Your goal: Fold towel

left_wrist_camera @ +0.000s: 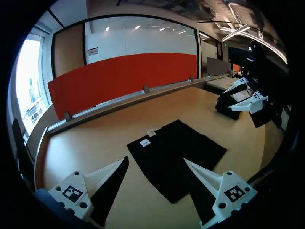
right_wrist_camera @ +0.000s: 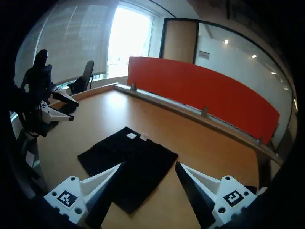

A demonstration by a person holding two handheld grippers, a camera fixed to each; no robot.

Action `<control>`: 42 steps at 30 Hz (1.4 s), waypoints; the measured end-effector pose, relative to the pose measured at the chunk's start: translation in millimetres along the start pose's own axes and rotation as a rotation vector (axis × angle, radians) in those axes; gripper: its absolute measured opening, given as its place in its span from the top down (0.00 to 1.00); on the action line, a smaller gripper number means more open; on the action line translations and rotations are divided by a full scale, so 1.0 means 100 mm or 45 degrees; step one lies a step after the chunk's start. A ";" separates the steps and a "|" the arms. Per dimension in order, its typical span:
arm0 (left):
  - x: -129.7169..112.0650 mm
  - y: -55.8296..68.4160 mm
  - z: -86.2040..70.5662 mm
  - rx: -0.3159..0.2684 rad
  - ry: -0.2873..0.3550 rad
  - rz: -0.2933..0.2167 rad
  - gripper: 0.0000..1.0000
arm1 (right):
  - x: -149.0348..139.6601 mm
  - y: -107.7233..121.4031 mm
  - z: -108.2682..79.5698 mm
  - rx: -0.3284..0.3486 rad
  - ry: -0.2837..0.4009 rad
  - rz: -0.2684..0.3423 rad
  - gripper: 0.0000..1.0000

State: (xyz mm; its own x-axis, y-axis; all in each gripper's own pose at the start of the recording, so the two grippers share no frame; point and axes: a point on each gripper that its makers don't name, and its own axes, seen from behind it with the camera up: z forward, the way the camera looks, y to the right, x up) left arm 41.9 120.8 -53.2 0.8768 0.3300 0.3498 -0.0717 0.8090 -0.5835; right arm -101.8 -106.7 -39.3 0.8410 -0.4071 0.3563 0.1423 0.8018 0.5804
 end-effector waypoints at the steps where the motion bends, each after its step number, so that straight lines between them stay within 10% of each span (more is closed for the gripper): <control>1: -0.04 0.01 0.02 -0.004 -0.008 0.000 0.05 | -0.04 -0.02 0.02 0.005 -0.007 0.000 0.00; 42: -1.55 0.48 0.52 -0.174 -0.400 0.045 0.05 | -1.59 -0.55 0.41 0.182 -0.384 -0.071 0.01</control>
State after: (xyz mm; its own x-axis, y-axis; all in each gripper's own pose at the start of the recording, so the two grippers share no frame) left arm -122.1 133.7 -97.7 0.6839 0.5074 0.5242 -0.0162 0.7289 -0.6844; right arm -265.1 -104.5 -97.8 0.6389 -0.5768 0.5090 0.0912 0.7138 0.6944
